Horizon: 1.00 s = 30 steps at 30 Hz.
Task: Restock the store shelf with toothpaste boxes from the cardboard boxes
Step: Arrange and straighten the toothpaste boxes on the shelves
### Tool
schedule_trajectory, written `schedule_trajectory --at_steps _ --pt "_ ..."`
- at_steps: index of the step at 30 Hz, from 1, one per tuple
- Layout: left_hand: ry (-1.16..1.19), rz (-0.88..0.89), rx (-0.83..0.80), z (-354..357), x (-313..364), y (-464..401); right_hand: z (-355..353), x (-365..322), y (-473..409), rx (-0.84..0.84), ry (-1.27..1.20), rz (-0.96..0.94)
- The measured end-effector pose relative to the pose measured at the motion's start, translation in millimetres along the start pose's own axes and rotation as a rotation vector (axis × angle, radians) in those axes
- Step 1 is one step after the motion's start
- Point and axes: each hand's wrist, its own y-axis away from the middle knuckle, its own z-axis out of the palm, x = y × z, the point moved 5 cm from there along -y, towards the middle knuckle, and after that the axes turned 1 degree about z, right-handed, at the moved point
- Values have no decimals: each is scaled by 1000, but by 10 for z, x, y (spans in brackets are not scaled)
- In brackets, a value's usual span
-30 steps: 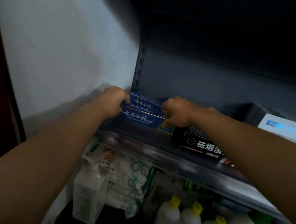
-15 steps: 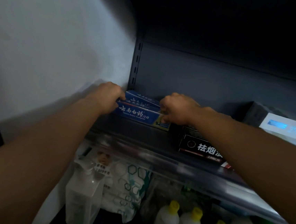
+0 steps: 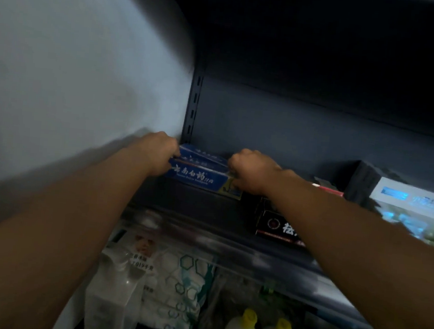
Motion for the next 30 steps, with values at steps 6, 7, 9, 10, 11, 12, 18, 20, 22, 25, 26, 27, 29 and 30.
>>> schedule_trajectory --at_steps 6,7,9,10,11,12,18,20,22,25,26,27,29,30 --pt "18 32 49 -241 174 184 -163 37 164 39 15 -24" --pt "14 48 63 -290 229 230 -205 55 216 55 13 -28" --pt "0 68 85 -395 360 330 -289 99 337 82 8 -33" --pt "-9 75 95 -447 433 374 -331 123 406 96 8 -36" --pt "-22 82 107 -507 510 422 -377 145 484 114 12 -41" --pt "-33 91 121 -580 593 472 -435 172 578 137 17 -48" --pt "-58 177 164 -1056 1392 830 -697 463 1486 224 2 -79" --pt "-64 216 179 -1140 1729 913 -681 628 1858 220 1 -88" --pt "-57 258 195 -1176 2098 993 -627 815 2265 208 -13 -92" --pt "-12 344 210 -1168 2714 1175 -441 1104 2922 190 -57 -59" --pt "16 383 207 -1126 2938 1254 -338 1193 3151 177 -68 -46" --pt "34 427 190 -1048 3164 1326 -200 1283 3375 157 -81 -35" --pt "39 538 141 -821 3630 1471 126 1431 3814 85 -101 -10" --pt "48 598 118 -685 3865 1538 310 1491 4023 44 -107 3"
